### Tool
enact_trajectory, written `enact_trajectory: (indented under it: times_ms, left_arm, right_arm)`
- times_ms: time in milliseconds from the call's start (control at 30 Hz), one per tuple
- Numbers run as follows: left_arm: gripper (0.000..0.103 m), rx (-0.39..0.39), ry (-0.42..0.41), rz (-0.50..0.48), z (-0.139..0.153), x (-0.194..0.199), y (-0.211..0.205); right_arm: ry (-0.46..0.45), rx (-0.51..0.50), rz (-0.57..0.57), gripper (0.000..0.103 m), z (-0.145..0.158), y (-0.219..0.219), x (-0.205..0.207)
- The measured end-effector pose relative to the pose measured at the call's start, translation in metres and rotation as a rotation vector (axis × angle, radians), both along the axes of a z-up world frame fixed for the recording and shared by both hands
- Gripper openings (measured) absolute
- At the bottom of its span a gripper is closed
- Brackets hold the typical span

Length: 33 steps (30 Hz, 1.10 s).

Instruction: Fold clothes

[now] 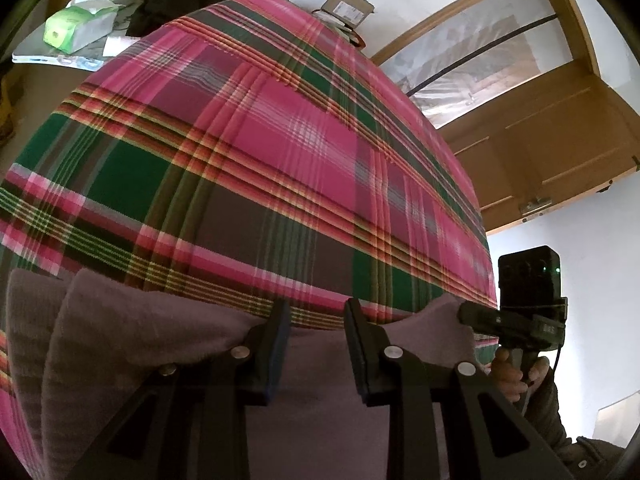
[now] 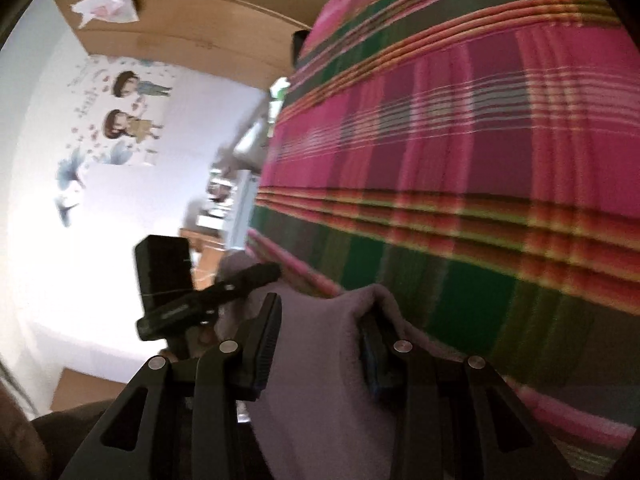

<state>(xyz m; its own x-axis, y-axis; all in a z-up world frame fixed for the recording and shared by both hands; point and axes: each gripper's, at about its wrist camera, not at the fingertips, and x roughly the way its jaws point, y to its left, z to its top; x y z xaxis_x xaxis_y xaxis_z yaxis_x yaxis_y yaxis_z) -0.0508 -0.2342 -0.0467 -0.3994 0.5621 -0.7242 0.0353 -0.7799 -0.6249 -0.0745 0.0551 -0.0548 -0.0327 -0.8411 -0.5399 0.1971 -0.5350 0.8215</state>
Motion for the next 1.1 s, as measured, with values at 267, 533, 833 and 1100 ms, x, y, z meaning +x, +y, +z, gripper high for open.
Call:
enact_trajectory:
  times_ms: [267, 533, 833, 1100]
  left_arm:
    - [0.029, -0.055, 0.026, -0.061, 0.012, -0.001, 0.021]
    - [0.029, -0.073, 0.048, -0.201, 0.019, -0.012, 0.061]
    - [0.034, -0.183, 0.078, -0.461, 0.015, -0.031, 0.132]
    - [0.036, -0.203, 0.110, -0.541, 0.014, -0.034, 0.151]
  right_arm:
    - [0.169, 0.234, 0.105, 0.037, 0.021, -0.021, 0.005]
    - [0.306, 0.401, 0.058, 0.037, 0.045, 0.005, 0.017]
    - [0.389, 0.463, -0.074, 0.037, 0.069, 0.066, 0.070]
    - [0.383, 0.630, -0.207, 0.038, 0.069, 0.125, 0.113]
